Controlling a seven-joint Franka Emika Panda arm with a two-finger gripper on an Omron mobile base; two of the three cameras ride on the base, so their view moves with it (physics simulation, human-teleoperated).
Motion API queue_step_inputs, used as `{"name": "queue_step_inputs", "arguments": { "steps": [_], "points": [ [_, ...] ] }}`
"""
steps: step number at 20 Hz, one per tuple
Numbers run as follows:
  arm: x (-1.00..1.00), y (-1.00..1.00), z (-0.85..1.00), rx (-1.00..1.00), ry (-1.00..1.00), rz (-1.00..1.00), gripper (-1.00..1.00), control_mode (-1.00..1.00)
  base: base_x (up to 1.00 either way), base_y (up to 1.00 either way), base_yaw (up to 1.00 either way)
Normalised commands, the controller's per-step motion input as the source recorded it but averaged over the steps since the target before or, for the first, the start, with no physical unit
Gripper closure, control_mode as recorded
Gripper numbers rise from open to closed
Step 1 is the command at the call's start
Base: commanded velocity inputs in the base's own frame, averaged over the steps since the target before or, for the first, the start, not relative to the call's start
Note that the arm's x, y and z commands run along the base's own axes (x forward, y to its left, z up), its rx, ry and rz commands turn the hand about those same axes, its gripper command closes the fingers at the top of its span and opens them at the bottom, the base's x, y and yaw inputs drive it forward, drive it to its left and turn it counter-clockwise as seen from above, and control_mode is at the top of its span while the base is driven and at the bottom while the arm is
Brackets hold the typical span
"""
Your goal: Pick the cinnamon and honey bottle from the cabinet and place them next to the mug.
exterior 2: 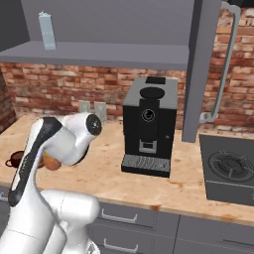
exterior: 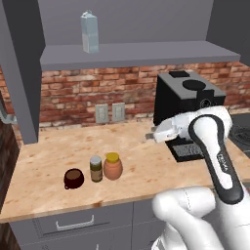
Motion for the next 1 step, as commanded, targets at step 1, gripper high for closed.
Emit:
{"name": "queue_step_inputs", "arguments": {
  "steps": [1],
  "points": [
    [-0.71,-0.58,0.8,-0.01,0.16,-0.28,-1.0,-1.0,0.0,0.0,0.0]
  ]
}}
